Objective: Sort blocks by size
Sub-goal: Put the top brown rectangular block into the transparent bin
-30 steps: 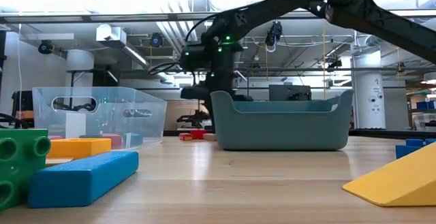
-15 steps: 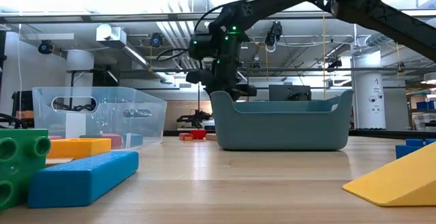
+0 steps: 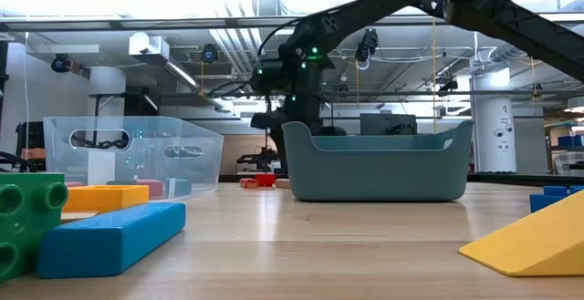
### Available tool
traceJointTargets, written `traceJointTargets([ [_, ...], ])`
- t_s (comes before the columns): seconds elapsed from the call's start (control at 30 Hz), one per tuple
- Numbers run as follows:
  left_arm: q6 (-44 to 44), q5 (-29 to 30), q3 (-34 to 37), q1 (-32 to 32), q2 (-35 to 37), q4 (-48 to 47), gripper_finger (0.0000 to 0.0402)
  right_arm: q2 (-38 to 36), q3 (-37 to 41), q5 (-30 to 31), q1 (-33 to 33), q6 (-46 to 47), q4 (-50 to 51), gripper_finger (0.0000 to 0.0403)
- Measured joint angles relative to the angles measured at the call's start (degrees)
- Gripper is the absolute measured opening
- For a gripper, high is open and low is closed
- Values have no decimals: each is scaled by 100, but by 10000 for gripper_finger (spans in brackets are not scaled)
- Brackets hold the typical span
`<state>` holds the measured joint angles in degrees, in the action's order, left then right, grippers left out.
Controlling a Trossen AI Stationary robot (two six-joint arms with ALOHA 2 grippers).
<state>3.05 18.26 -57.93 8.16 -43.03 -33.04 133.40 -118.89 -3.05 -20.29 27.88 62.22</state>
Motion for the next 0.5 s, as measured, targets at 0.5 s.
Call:
traceJointTargets([
  [0.5, -44, 7, 0, 0, 0, 4, 56, -50, 883, 214, 150, -174, -800, 113],
])
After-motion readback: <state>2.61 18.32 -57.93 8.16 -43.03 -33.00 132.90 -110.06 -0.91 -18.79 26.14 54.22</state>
